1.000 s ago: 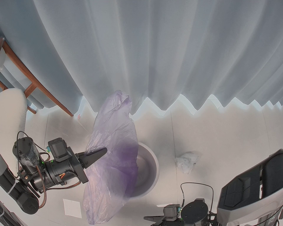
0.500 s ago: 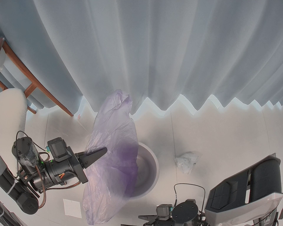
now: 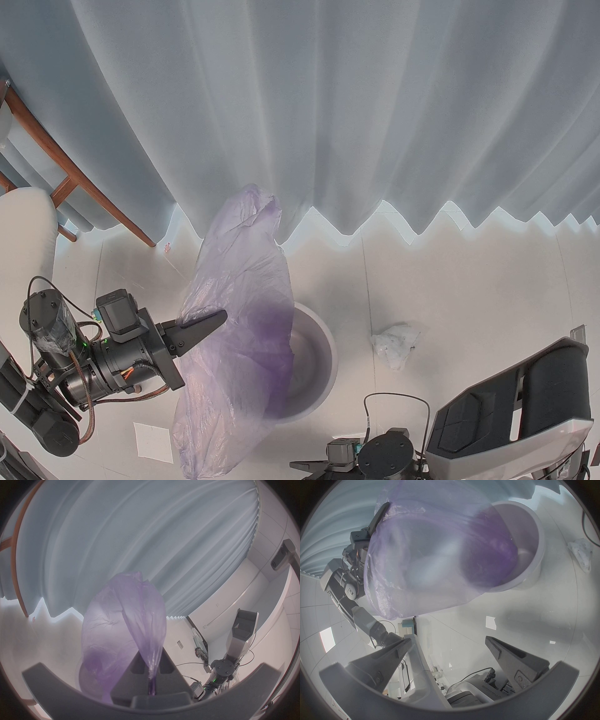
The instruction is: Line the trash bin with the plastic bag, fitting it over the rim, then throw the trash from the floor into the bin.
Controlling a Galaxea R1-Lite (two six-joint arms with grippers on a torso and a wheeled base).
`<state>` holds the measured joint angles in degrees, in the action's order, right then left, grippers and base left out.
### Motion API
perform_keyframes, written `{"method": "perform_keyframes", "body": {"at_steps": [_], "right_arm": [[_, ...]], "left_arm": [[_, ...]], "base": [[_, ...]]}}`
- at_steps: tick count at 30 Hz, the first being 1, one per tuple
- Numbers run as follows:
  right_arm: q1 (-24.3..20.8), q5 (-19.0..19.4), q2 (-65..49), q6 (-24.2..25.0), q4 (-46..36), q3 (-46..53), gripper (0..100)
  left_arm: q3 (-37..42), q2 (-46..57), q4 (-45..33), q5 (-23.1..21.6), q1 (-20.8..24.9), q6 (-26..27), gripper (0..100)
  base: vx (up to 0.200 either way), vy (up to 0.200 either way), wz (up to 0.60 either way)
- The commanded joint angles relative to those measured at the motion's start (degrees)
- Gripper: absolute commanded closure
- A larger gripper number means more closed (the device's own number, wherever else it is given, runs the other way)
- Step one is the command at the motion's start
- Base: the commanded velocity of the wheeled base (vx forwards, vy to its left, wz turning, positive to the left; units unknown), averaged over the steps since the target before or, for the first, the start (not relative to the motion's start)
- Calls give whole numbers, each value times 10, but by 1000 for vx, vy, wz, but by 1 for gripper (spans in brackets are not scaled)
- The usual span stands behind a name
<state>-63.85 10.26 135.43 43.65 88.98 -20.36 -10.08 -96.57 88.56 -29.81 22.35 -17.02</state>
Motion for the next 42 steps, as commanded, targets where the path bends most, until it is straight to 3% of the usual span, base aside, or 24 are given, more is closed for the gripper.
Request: {"method": "perform_keyframes", "body": {"at_steps": [1,10,12,13,23,34,38,42], "right_arm": [[-14,0,19,0,1,-14,0],[-29,0,55,0,-6,-63,0],[-29,-1,63,0,-39,-102,0],[-29,0,63,0,-54,-113,100],[-21,-2,59,-1,-125,-209,100],[108,-6,53,-29,-136,-283,100],[133,-9,55,-29,-137,-325,100],[142,-39,58,-30,-159,-364,100]], "left_arm": [[-1,7,0,-1,1,-2,100],[1,6,0,-1,3,-1,100],[1,6,0,0,10,-3,100],[1,6,0,0,11,-2,100],[1,6,0,0,12,-1,100],[16,-20,0,0,14,-2,100],[18,-41,0,-1,17,-1,100],[24,-56,0,0,23,0,100]], "base": [[0,0,0],[0,0,0],[0,0,0],[0,0,0],[0,0,0],[0,0,0],[0,0,0],[0,0,0]]}}
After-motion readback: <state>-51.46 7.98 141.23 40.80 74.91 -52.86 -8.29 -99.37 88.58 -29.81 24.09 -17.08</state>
